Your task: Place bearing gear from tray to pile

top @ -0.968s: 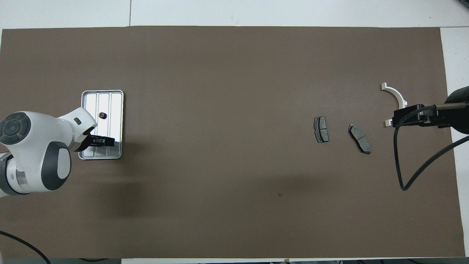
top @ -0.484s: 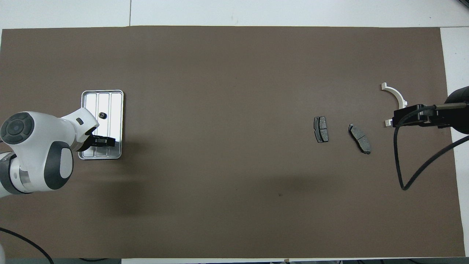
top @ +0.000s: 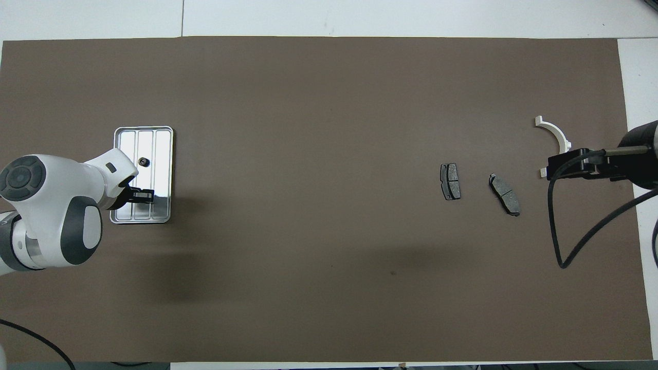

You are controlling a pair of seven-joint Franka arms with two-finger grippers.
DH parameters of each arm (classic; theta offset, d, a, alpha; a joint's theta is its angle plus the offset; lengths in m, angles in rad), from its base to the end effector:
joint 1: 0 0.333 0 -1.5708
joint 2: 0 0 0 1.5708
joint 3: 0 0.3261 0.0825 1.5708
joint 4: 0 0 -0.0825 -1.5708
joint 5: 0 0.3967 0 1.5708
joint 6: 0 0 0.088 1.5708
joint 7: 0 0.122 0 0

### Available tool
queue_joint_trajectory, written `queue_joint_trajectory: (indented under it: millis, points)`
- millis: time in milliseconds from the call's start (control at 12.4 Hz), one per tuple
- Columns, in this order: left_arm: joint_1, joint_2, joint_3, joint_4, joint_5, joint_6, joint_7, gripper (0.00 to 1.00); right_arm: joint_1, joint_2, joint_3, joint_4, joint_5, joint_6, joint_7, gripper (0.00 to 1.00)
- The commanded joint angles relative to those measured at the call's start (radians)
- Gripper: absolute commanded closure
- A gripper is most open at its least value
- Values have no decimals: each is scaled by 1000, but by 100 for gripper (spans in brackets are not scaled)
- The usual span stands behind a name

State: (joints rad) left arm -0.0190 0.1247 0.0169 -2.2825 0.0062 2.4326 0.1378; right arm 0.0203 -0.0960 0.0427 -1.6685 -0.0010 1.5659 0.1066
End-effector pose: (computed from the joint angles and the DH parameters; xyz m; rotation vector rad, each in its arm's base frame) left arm 0.5406 -0.0010 0.2874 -3.1252 0.2265 -0.0391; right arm 0.5338 0.0346 0.6247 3.1352 -0.0687 -0.0098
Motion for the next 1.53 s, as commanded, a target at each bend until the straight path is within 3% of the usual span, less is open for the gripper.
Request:
queue_joint_trajectory:
  millis: [0, 161, 323, 484, 646, 807, 968, 1291, 1453]
  points:
    - [-4, 16, 0, 172, -20, -193, 6, 100, 3, -16, 3, -78, 22, 92, -19, 0]
    - [-28, 20, 2, 381, -142, -416, -33, 100, 44, 8, 3, -118, 24, 161, 37, 0]
    - [-141, 9, 2, 435, -153, -431, -326, 100, 84, 53, 3, -145, 24, 233, 109, 0]
    - [-310, 30, 0, 518, -61, -428, -635, 100, 87, 108, 5, -149, 22, 293, 130, 0]
    - [-451, 44, -2, 532, 30, -382, -893, 100, 87, 151, 5, -151, 24, 336, 130, 0]
    - [-566, 52, 0, 532, 40, -366, -1033, 100, 87, 179, 5, -152, 22, 371, 131, 0]
    - [-649, 105, 0, 534, 79, -345, -1144, 100, 87, 199, 5, -152, 22, 385, 130, 0]
    - [-707, 251, 2, 529, 106, -217, -1225, 100, 99, 214, 5, -155, 22, 398, 128, 0]
    - [-705, 262, 2, 491, 118, -167, -1235, 100, 99, 214, 3, -155, 22, 404, 127, 0]
